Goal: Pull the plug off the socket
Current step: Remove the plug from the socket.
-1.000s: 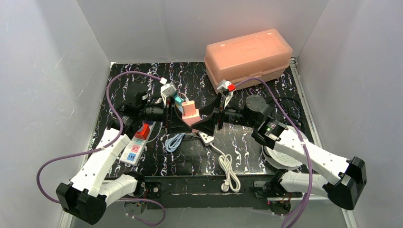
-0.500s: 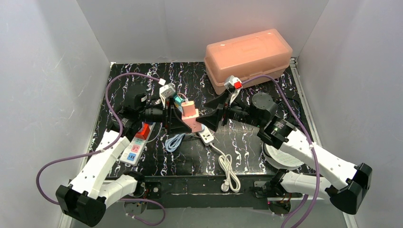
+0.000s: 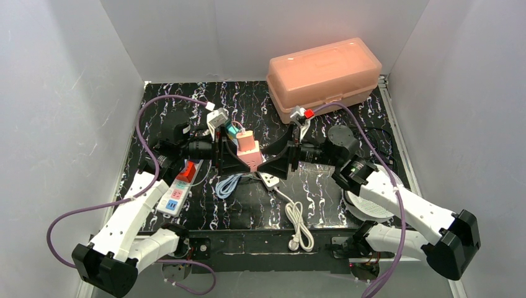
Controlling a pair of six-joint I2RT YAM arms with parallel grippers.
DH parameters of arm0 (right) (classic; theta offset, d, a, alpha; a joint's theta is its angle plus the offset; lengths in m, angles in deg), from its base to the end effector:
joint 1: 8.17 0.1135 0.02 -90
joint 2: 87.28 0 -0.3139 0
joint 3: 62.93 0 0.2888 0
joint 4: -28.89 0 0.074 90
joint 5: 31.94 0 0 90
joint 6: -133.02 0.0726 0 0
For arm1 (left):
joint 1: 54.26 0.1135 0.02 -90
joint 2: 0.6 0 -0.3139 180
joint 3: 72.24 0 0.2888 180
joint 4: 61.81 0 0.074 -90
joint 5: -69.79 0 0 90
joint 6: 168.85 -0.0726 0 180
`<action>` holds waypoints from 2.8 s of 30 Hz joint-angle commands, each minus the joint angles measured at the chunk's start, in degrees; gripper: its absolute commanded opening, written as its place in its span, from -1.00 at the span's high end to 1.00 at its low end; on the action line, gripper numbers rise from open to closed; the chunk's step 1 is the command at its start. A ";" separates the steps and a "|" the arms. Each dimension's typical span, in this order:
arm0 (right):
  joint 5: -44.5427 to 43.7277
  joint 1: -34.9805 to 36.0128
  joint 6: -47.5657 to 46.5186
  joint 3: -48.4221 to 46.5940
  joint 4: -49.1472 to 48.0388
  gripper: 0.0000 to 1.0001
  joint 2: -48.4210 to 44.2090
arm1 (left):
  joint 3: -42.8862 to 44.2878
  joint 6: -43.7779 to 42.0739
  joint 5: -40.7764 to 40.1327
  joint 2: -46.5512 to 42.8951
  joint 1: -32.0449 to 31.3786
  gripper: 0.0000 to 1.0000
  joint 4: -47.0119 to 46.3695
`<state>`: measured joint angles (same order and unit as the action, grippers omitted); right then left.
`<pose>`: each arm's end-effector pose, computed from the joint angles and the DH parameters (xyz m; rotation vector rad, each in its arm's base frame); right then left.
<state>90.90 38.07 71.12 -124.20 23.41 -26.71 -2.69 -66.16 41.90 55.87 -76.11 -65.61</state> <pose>0.1713 0.2358 0.4050 -0.7618 1.4793 1.4353 0.1907 -0.1456 0.4719 1.0670 1.1182 -1.1703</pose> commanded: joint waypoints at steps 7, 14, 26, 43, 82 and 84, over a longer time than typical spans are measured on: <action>6.03 -0.01 11.08 -0.07 -20.27 -0.83 6.55 | 1.15 1.80 2.35 -1.36 0.25 1.00 -5.50; 5.91 0.47 14.97 1.34 -27.70 -0.31 9.82 | 1.20 2.02 1.87 -1.36 0.31 1.00 -5.66; 4.73 0.36 10.72 -0.97 -20.44 0.97 7.08 | 2.89 0.99 7.68 -1.37 0.18 -0.75 -0.18; 0.83 -2.69 -31.37 -22.24 50.66 0.97 4.10 | 25.02 -51.97 2.27 -7.13 1.84 -0.97 58.52; -12.71 9.83 -43.65 -45.18 67.86 0.97 16.41 | 23.54 -54.81 3.85 14.99 -8.21 -0.96 40.82; -12.52 9.88 -43.74 -45.41 67.70 0.97 16.49 | 23.49 -56.50 3.10 15.34 -8.21 -0.83 41.88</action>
<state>76.34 47.47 27.91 -165.70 94.73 -9.53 21.18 -118.42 45.22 71.91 -84.11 -27.86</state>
